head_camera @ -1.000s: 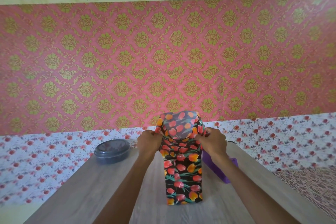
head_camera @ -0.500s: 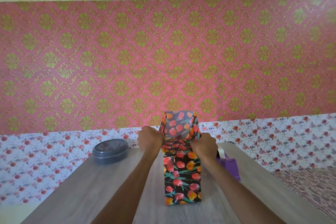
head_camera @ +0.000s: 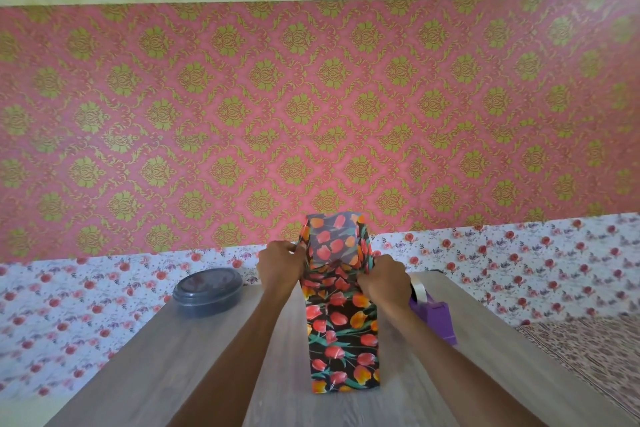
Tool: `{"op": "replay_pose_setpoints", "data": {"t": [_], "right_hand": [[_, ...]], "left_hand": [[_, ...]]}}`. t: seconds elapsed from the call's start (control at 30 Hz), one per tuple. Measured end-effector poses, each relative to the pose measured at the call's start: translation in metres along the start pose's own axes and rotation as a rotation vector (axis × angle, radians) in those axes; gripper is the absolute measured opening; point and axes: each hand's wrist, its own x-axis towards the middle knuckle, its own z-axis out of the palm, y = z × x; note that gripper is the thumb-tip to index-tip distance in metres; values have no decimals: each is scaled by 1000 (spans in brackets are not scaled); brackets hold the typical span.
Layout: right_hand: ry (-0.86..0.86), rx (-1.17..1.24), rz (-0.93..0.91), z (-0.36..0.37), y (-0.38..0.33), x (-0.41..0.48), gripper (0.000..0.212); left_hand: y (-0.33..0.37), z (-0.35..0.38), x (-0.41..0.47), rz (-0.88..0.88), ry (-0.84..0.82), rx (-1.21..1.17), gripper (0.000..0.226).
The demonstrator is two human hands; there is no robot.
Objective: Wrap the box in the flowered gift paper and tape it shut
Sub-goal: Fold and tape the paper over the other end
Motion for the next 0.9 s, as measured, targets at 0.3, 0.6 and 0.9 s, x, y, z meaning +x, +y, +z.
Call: {"op": "replay_pose_setpoints", "data": {"t": [0.3, 0.6, 0.9], "right_hand": [[25, 42, -62, -15, 2, 21, 44], [99, 75, -68, -19, -5, 29, 39], [9, 296, -93, -23, -15, 48, 26]], "left_hand": [[9, 12, -15, 388, 201, 56, 24], [-3, 47, -28, 749, -448, 245, 28], [0, 43, -21, 663, -631, 410, 36]]}}
